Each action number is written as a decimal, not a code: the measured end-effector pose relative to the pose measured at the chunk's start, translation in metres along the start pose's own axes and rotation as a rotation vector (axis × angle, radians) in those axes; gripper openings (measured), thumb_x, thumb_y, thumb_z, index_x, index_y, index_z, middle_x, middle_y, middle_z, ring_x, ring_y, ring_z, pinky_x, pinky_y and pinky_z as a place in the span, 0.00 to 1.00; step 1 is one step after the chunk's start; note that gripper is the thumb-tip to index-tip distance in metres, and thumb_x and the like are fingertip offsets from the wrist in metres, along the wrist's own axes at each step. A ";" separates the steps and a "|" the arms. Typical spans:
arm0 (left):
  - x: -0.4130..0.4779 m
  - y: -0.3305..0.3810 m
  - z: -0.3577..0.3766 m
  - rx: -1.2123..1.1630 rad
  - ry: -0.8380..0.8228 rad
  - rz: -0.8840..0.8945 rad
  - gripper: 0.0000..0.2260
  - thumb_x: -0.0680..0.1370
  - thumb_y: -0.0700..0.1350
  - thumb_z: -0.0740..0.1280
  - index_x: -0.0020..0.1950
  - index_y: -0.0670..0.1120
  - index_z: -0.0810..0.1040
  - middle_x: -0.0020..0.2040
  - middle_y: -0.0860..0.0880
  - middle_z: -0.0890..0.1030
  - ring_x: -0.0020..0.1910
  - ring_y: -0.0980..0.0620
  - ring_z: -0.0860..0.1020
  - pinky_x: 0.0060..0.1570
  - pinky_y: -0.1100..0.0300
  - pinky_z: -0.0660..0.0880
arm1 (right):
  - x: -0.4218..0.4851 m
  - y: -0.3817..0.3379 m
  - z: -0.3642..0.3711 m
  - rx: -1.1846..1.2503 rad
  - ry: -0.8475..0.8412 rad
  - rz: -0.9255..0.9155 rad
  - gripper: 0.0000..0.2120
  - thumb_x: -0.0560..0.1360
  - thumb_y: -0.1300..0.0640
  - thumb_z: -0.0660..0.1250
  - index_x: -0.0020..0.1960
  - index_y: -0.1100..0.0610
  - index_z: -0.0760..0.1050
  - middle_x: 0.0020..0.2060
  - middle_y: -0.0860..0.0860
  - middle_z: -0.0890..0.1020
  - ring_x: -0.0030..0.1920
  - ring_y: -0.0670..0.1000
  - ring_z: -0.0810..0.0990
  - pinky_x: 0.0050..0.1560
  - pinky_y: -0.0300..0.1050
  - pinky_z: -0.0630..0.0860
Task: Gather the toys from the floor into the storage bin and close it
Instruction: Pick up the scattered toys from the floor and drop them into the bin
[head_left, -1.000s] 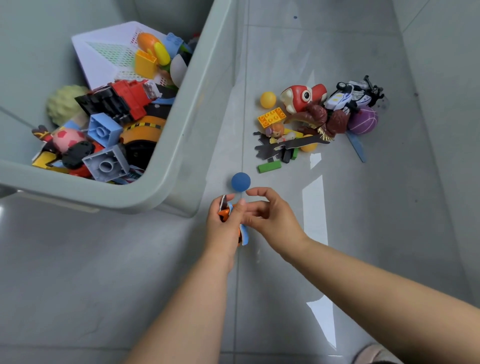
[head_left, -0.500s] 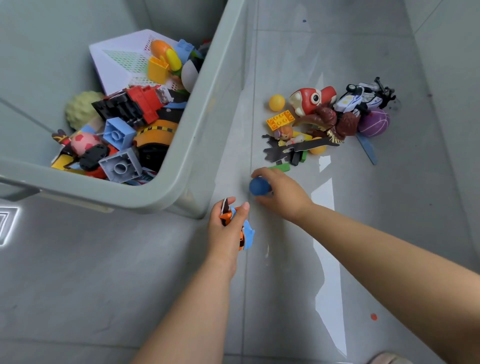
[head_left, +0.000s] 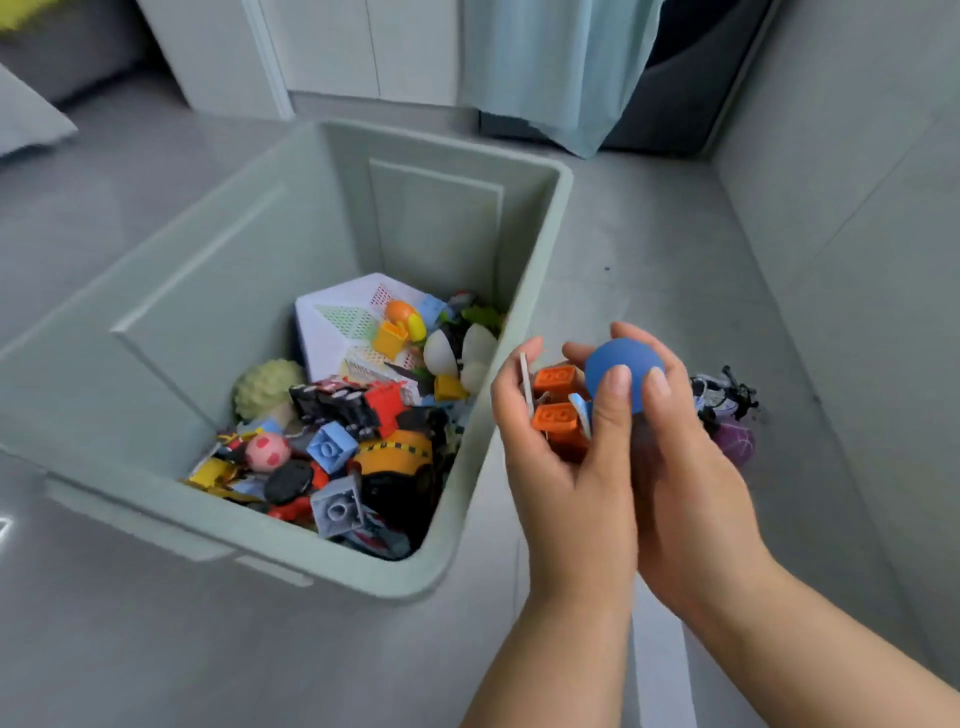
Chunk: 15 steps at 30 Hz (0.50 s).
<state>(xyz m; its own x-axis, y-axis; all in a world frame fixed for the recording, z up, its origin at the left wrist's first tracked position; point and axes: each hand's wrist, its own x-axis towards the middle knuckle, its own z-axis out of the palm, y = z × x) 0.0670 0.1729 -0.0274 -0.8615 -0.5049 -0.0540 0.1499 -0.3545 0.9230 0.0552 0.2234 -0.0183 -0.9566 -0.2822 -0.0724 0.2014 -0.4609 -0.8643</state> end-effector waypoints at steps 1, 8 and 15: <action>0.005 0.015 -0.001 -0.004 0.035 0.043 0.21 0.69 0.51 0.69 0.61 0.54 0.71 0.48 0.62 0.80 0.47 0.68 0.79 0.43 0.75 0.72 | 0.005 -0.005 0.016 -0.021 -0.032 -0.005 0.15 0.74 0.46 0.60 0.60 0.46 0.71 0.51 0.49 0.83 0.53 0.50 0.81 0.58 0.45 0.76; 0.064 0.042 -0.078 0.082 0.263 -0.103 0.23 0.74 0.44 0.70 0.68 0.50 0.70 0.61 0.51 0.78 0.56 0.56 0.78 0.59 0.59 0.75 | 0.043 0.028 0.100 0.078 -0.009 0.334 0.13 0.80 0.60 0.55 0.62 0.52 0.72 0.42 0.52 0.84 0.41 0.50 0.83 0.41 0.41 0.81; 0.073 0.020 -0.100 0.380 0.288 -0.179 0.37 0.62 0.60 0.71 0.69 0.58 0.65 0.68 0.52 0.72 0.68 0.49 0.70 0.66 0.45 0.68 | 0.049 0.046 0.115 0.080 0.110 0.403 0.13 0.79 0.52 0.57 0.56 0.54 0.76 0.47 0.47 0.82 0.35 0.42 0.84 0.34 0.40 0.79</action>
<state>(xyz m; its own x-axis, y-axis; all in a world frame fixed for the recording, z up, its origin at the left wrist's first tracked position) 0.0554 0.0501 -0.0511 -0.6809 -0.6780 -0.2771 -0.2210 -0.1706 0.9602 0.0420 0.0917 -0.0044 -0.8139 -0.3639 -0.4529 0.5754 -0.3969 -0.7151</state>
